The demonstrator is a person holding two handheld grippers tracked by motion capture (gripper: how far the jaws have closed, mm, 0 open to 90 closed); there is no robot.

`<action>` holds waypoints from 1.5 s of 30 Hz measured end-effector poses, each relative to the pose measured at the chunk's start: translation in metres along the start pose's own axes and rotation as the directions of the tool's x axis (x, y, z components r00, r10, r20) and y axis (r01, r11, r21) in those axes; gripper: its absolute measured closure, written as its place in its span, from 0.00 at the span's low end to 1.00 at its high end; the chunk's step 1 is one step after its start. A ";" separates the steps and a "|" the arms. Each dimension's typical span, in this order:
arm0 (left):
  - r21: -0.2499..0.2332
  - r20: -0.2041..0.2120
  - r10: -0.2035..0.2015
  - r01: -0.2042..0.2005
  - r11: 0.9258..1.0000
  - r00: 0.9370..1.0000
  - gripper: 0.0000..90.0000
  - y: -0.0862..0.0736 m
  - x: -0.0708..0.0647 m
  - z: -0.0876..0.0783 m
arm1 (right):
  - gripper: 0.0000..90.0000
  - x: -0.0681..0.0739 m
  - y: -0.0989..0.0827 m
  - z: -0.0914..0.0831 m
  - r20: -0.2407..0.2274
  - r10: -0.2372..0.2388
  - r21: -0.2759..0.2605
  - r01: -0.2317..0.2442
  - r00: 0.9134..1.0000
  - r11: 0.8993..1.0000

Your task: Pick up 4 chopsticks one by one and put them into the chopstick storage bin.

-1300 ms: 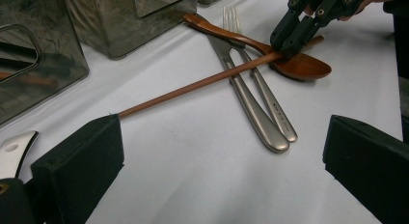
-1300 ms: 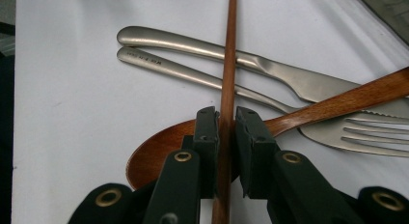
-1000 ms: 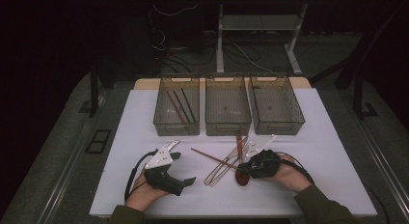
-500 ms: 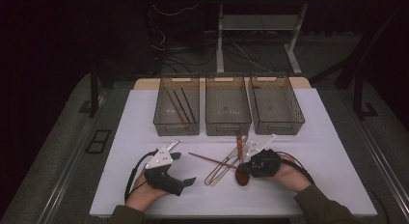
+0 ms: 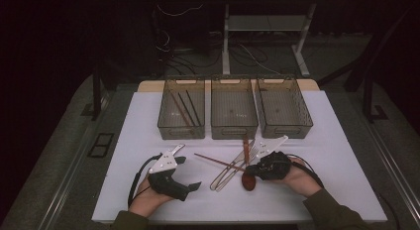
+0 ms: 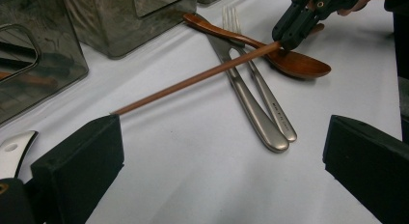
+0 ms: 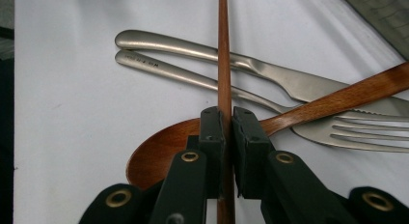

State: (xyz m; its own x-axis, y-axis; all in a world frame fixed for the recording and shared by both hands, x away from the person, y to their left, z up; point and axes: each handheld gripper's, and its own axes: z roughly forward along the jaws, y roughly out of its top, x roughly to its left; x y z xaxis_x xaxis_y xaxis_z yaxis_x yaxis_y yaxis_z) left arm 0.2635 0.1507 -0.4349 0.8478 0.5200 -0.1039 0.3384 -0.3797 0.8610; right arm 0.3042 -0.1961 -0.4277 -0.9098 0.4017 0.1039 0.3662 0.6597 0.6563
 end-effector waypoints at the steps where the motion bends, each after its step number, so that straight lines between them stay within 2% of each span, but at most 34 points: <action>1: 0.000 0.000 -0.001 0.001 1.000 1.000 0.00 0.000 0.000 0.000 | 0.92 0.000 0.000 -0.001 -0.004 0.014 -0.006 -0.014 1.000 1.000; 11: -0.002 0.000 -0.001 0.001 1.000 1.000 0.00 0.000 0.000 0.000 | 0.92 -0.004 -0.001 -0.014 -0.008 0.042 -0.063 -0.042 0.999 0.997; 21: -0.004 0.000 -0.001 0.001 1.000 1.000 0.00 0.000 0.002 -0.001 | 0.92 -0.010 0.004 -0.026 0.001 0.068 -0.121 -0.067 0.998 0.990; 33: -0.009 -0.001 -0.006 0.006 1.000 1.000 0.00 -0.001 0.001 0.001 | 0.92 -0.016 0.019 -0.032 0.029 0.107 -0.168 -0.100 0.994 0.981; 45: -0.007 -0.002 -0.006 0.006 1.000 1.000 0.00 0.000 0.001 0.001 | 0.92 -0.023 0.037 -0.031 0.057 0.149 -0.190 -0.136 0.987 0.972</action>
State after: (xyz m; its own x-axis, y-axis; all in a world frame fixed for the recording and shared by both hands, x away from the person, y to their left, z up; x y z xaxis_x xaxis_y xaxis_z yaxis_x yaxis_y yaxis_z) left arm 0.2641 0.1506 -0.4356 0.8450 0.5237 -0.1085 0.3407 -0.3707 0.8640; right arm 0.3320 -0.2006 -0.3829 -0.8324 0.5313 0.1576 0.4426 0.4662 0.7660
